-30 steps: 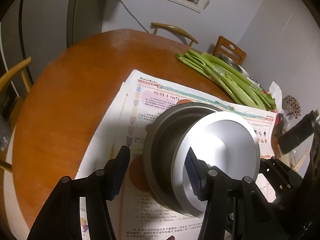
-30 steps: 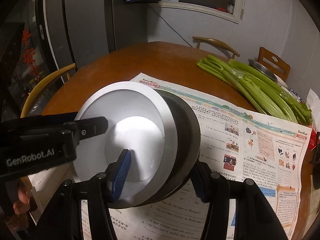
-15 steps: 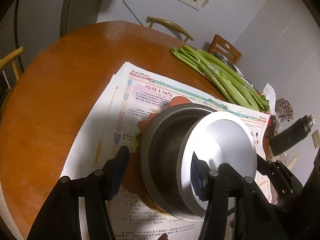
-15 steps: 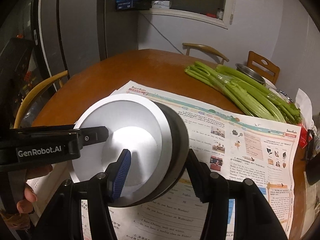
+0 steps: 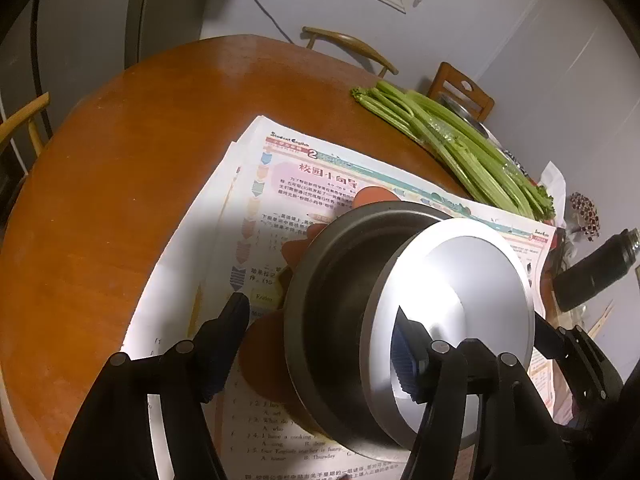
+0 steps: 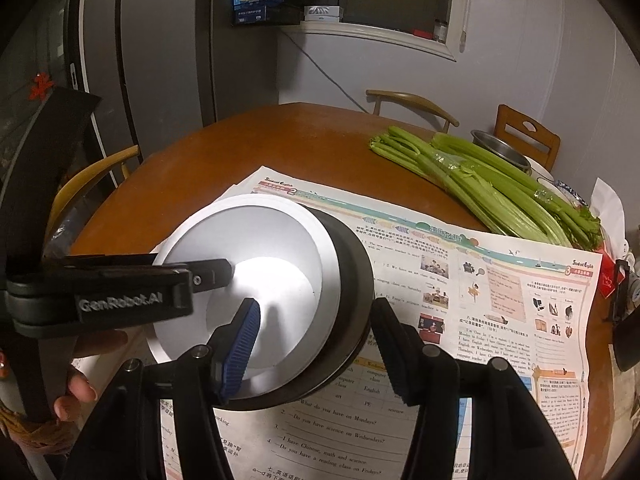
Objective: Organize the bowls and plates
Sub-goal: 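Lower the nested bowls onto the grey plate and open the left tool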
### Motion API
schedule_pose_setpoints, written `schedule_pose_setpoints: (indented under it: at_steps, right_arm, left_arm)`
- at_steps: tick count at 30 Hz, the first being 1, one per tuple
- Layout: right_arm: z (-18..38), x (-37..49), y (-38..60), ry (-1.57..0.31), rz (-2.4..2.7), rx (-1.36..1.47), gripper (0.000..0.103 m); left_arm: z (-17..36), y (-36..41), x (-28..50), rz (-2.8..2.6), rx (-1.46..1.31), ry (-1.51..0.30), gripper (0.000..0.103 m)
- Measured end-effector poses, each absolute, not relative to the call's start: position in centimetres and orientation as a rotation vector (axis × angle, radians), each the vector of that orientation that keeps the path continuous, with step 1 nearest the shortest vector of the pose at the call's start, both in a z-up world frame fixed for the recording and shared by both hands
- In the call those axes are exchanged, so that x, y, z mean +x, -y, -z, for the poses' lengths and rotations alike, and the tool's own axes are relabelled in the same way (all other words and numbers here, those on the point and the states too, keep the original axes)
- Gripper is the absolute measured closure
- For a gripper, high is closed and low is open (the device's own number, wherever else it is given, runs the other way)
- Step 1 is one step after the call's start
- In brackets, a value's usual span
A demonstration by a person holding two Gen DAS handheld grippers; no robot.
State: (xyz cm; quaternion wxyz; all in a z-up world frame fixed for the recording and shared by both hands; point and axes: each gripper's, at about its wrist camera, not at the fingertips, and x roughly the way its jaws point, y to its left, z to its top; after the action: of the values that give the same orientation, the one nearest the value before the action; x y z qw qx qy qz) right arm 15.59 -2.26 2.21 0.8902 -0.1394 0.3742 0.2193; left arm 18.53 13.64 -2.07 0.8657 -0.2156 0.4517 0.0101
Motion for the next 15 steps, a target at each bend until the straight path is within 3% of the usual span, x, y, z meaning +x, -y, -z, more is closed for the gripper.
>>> schedule_pose_setpoints:
  at_steps: [15]
  right_arm:
    - [-2.0,15.9,4.5,-0.791,-0.417,-0.266,0.046]
  left_arm:
    - [2.0,-10.7,19.3,0.013,-0.422,-0.957,0.035]
